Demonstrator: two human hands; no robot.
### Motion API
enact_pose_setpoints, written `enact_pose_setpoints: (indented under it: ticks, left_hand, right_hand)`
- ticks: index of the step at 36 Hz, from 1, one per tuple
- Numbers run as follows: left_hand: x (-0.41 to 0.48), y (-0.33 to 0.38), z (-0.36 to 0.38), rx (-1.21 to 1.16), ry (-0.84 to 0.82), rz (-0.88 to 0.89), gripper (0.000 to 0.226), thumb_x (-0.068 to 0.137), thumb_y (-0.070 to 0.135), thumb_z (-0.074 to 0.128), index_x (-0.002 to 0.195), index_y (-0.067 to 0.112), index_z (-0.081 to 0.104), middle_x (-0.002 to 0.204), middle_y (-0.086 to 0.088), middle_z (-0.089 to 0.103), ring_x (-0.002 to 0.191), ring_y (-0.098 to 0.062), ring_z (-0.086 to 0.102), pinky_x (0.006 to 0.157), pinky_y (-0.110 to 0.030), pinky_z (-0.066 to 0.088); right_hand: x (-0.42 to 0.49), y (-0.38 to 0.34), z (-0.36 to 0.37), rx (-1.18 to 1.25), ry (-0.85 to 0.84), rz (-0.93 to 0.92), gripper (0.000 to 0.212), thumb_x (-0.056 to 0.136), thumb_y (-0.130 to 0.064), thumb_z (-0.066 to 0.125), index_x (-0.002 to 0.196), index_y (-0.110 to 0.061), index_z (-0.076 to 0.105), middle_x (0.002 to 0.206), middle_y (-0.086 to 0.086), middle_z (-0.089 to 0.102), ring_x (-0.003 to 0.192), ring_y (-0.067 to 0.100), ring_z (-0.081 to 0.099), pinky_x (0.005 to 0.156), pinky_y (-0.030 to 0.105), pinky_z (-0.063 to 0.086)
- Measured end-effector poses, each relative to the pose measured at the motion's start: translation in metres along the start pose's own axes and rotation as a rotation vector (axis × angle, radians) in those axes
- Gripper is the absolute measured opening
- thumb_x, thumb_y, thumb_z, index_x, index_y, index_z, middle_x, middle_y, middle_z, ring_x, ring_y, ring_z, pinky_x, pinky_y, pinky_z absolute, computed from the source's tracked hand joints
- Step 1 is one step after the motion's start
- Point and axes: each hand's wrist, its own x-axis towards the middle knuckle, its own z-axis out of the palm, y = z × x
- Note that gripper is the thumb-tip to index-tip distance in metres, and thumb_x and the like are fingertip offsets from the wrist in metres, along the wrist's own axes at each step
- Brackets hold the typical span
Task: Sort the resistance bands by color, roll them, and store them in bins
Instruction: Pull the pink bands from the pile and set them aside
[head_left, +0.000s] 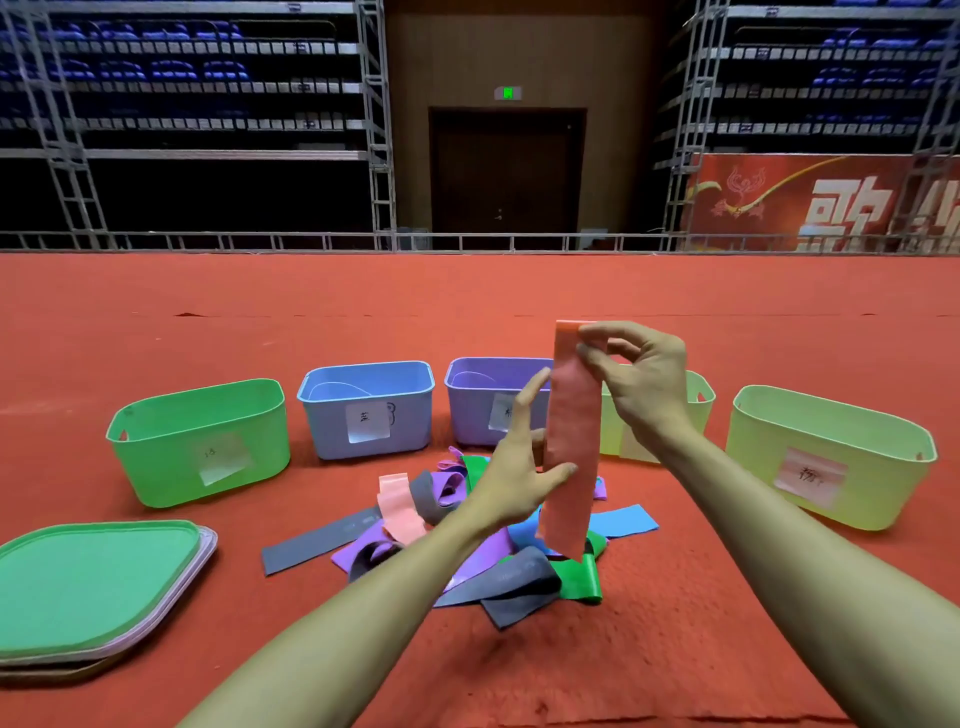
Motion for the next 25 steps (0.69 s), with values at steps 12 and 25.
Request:
enact_pose_setpoints:
  ticks: [12, 25]
  left_hand:
    - [-0.043, -0.041, 0.029, -0.026, -0.119, -0.165, 0.088, 0.08, -0.008, 0.063, 0.14, 0.047, 0.027, 0.104, -0.031, 0.062, 0.082, -0.02, 0.058, 0.08, -0.046, 0.053]
    - [-0.081, -0.077, 0.05, 0.065, -0.208, -0.336, 0.066, 0.077, -0.006, 0.066, 0.128, 0.029, 0.045, 0.105, 0.007, 0.059, 0.078, 0.007, 0.059, 0.075, -0.019, 0.052]
  right_hand:
    - [0.007, 0.013, -0.02, -0.072, 0.093, 0.056, 0.021, 0.079, -0.003, 0.074, 0.093, -0.018, 0.072, 0.082, -0.008, 0.07, 0.069, -0.006, 0.059, 0.071, 0.018, 0.049]
    - [-0.014, 0.055, -0.053, -0.189, 0.147, 0.214, 0.02, 0.078, -0.002, 0.073, 0.093, -0.015, 0.073, 0.084, 0.001, 0.07, 0.063, -0.009, 0.058, 0.07, 0.022, 0.051]
